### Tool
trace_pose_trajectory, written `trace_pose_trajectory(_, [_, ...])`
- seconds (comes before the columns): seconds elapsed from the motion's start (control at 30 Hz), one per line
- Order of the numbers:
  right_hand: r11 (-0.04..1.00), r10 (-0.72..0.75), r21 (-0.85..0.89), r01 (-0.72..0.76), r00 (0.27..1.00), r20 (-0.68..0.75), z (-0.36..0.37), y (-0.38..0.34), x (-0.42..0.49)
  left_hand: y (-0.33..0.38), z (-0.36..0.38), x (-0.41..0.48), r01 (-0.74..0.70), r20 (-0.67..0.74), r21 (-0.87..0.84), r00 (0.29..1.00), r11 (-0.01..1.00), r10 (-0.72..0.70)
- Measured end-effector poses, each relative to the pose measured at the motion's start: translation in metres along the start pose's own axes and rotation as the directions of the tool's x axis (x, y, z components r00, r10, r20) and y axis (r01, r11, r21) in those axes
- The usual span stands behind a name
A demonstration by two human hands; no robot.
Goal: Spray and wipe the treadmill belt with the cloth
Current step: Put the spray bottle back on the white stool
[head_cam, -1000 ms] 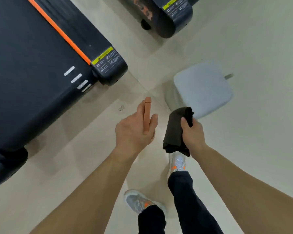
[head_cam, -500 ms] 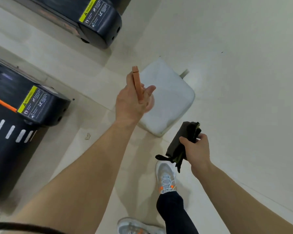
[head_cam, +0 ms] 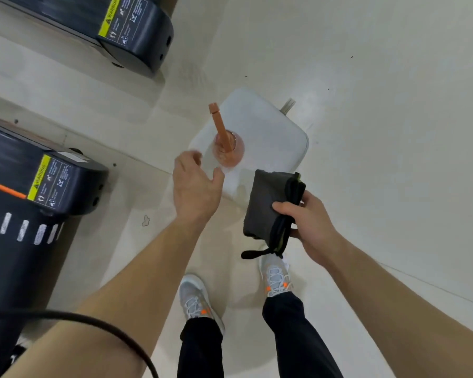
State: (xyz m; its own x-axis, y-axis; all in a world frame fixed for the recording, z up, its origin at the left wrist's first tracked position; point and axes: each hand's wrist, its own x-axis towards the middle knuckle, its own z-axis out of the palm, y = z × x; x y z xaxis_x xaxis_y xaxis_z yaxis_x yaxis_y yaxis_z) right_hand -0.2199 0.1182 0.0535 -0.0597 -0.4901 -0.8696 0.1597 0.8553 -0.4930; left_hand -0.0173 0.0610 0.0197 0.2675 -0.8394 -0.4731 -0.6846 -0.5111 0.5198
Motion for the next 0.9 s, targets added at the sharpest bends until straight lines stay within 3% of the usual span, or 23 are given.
trace_pose_trajectory(0.1, [0.997,-0.072,-0.033,0.073,0.997,0.027,0.008,-0.014,-0.016,0.011,-0.015,-0.028,0.175,0.304,-0.153,0.945,0.973,-0.122])
trace_pose_trajectory(0.17, [0.993,-0.109,-0.033,0.110,0.994,0.017,0.015,-0.022,-0.027,0.021,-0.019,-0.045,0.221,0.472,-0.273,0.879,0.936,-0.070])
trace_pose_trajectory(0.23, [0.992,-0.124,0.002,0.124,0.992,0.017,0.020,-0.028,-0.036,0.032,-0.022,-0.055,0.261,0.541,-0.386,0.841,0.885,-0.013])
trace_pose_trajectory(0.37, [0.979,-0.050,0.201,0.041,0.998,0.040,0.021,-0.037,-0.043,0.042,-0.034,-0.053,0.535,0.711,-0.502,0.702,0.680,-0.028])
trace_pose_trajectory(0.43, [0.980,-0.023,0.196,0.031,0.999,-0.040,0.016,-0.040,-0.037,0.037,-0.030,-0.052,0.629,0.762,-0.542,0.648,0.558,0.010])
trace_pose_trajectory(0.5, [0.994,-0.049,0.089,0.066,0.982,-0.180,0.005,-0.038,-0.019,0.029,-0.019,-0.049,0.625,0.714,-0.592,0.699,0.509,-0.028])
trace_pose_trajectory(0.57, [0.995,-0.090,-0.063,0.076,0.960,-0.266,-0.006,-0.032,0.002,0.027,-0.005,-0.046,0.546,0.640,-0.586,0.765,0.599,-0.071])
trace_pose_trajectory(0.7, [0.956,-0.154,-0.286,0.063,0.939,-0.307,-0.019,-0.020,0.049,0.030,0.037,-0.033,0.369,0.504,-0.503,0.860,0.782,-0.081])
trace_pose_trajectory(0.8, [0.945,-0.186,-0.321,0.069,0.918,-0.351,-0.027,-0.021,0.085,0.044,0.065,-0.016,0.299,0.415,-0.503,0.906,0.811,-0.077])
trace_pose_trajectory(0.9, [0.985,-0.097,-0.162,0.050,0.952,-0.291,-0.030,-0.021,0.112,0.056,0.078,-0.002,0.205,0.341,-0.472,0.939,0.858,-0.036])
